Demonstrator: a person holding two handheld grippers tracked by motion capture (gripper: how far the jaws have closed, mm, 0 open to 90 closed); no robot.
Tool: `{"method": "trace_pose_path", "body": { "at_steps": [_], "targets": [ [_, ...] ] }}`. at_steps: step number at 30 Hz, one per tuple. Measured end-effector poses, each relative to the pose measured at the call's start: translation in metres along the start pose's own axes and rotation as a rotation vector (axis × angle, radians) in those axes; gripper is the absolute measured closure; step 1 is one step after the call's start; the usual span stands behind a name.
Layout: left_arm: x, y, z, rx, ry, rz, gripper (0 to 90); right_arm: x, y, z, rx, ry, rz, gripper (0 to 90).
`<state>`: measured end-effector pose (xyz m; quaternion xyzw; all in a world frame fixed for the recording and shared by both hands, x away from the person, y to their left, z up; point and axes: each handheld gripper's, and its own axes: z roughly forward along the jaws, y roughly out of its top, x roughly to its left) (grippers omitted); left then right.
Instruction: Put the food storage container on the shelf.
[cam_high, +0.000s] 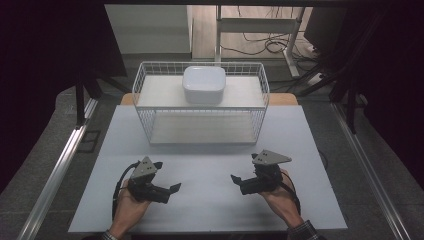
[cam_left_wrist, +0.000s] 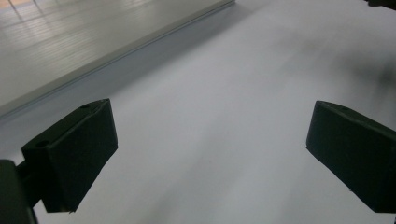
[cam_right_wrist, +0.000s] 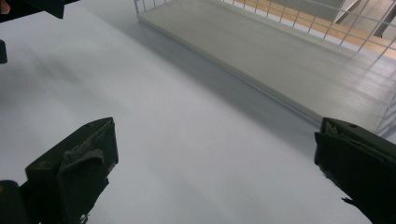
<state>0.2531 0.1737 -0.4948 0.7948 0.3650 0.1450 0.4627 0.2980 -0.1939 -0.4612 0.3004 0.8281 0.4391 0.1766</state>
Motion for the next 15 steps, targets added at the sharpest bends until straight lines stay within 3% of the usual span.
{"method": "trace_pose_path", "body": {
  "at_steps": [15],
  "targets": [
    [0.002, -0.023, -0.019, 0.013, 0.034, -0.030, 2.0, 0.001, -0.020, -0.019, 0.006, -0.042, -0.006, 0.0]
  ]
}}
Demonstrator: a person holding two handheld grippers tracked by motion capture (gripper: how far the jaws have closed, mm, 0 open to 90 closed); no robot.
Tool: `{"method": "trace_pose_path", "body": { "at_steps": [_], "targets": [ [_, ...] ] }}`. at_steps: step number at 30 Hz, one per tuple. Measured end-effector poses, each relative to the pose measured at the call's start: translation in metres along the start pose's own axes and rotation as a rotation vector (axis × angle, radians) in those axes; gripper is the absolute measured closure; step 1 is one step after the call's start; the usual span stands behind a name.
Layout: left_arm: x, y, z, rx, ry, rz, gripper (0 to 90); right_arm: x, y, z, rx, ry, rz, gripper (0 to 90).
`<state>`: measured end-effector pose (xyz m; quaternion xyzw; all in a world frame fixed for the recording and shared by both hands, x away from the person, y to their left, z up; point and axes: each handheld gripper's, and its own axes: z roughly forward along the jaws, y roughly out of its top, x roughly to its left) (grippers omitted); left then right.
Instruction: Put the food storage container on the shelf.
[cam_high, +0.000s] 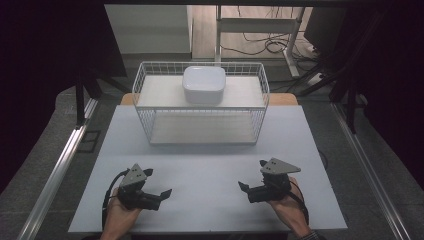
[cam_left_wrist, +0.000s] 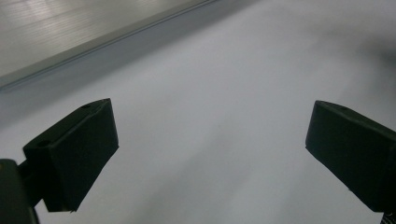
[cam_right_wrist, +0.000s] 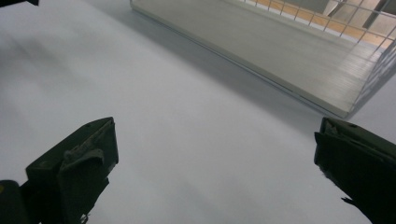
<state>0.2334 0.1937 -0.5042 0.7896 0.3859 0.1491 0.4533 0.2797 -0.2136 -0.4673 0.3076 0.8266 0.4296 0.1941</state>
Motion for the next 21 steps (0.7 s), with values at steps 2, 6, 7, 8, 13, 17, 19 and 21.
{"method": "trace_pose_path", "body": {
  "at_steps": [2, 6, 7, 8, 13, 17, 19, 21],
  "targets": [
    [-0.001, -0.004, -0.002, 0.011, 0.002, -0.001, 2.0, -0.001, -0.003, -0.001, 0.006, -0.008, -0.001, 0.0],
    [-0.003, -0.008, -0.003, 0.029, 0.015, 0.011, 2.0, -0.004, -0.008, -0.006, 0.011, -0.024, 0.004, 0.0],
    [-0.003, -0.009, -0.003, 0.034, 0.020, 0.013, 2.0, -0.004, -0.009, -0.007, 0.011, -0.028, 0.006, 0.0],
    [-0.003, -0.009, -0.003, 0.034, 0.020, 0.013, 2.0, -0.004, -0.009, -0.007, 0.011, -0.028, 0.006, 0.0],
    [-0.003, -0.015, -0.007, 0.041, 0.025, 0.005, 2.0, -0.010, -0.017, -0.015, 0.007, -0.061, 0.017, 0.0],
    [-0.003, -0.020, -0.009, 0.044, 0.025, -0.006, 2.0, -0.013, -0.024, -0.021, 0.005, -0.080, 0.027, 0.1],
    [-0.002, -0.022, -0.010, 0.046, 0.025, -0.012, 2.0, -0.015, -0.027, -0.022, 0.006, -0.087, 0.028, 0.1],
    [-0.001, -0.024, -0.011, 0.048, 0.024, -0.020, 2.0, -0.016, -0.031, -0.024, 0.010, -0.096, 0.030, 0.1]
  ]
}}
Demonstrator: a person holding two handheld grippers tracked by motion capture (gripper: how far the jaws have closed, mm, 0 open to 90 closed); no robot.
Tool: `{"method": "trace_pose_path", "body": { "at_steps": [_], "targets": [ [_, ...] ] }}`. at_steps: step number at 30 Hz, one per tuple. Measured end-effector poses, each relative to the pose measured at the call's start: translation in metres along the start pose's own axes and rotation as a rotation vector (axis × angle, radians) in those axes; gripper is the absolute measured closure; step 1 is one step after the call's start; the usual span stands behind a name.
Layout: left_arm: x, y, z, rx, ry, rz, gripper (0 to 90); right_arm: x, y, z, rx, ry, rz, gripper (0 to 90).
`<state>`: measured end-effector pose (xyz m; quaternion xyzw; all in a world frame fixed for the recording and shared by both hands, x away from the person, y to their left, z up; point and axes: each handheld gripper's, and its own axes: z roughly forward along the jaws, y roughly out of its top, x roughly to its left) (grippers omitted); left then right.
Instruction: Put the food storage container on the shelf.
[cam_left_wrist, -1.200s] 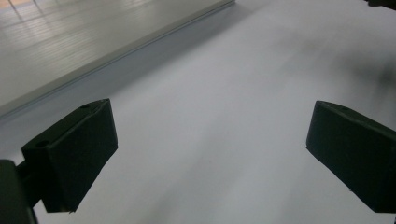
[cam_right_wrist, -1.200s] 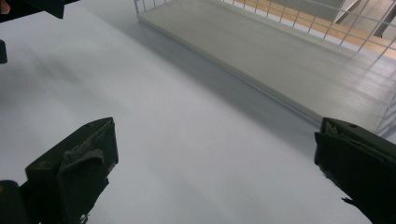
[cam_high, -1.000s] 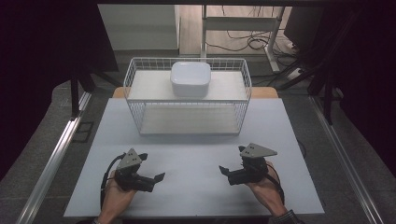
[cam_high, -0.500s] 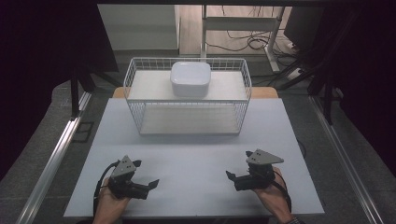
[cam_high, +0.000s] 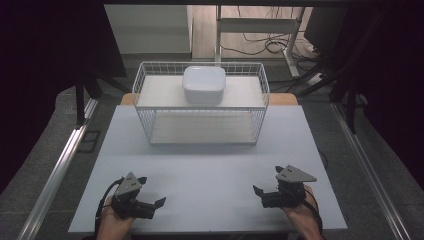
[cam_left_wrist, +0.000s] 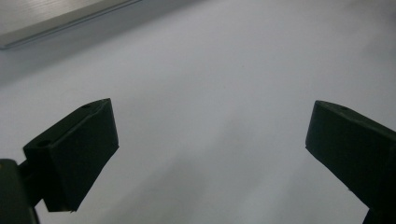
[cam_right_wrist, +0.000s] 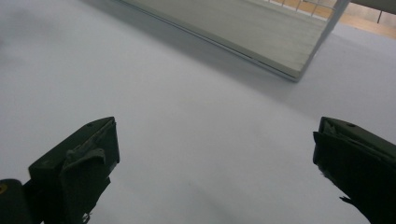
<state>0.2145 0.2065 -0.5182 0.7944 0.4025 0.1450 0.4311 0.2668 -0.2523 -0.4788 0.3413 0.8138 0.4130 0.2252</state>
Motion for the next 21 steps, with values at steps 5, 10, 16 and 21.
{"method": "trace_pose_path", "body": {
  "at_steps": [5, 10, 16, 21],
  "targets": [
    [0.003, -0.006, -0.001, 0.005, -0.027, -0.033, 1.9, -0.003, -0.009, -0.002, 0.016, 0.000, 0.022, 0.1],
    [0.006, -0.011, -0.002, 0.011, -0.055, -0.058, 1.7, -0.006, -0.018, -0.004, 0.034, 0.000, 0.040, 0.1],
    [0.006, -0.015, 0.000, 0.043, -0.076, -0.069, 1.4, -0.011, -0.027, -0.003, 0.080, 0.012, 0.083, 0.1],
    [0.006, -0.016, 0.003, 0.054, -0.074, -0.070, 1.3, -0.012, -0.030, 0.000, 0.108, 0.003, 0.085, 0.1]
  ]
}}
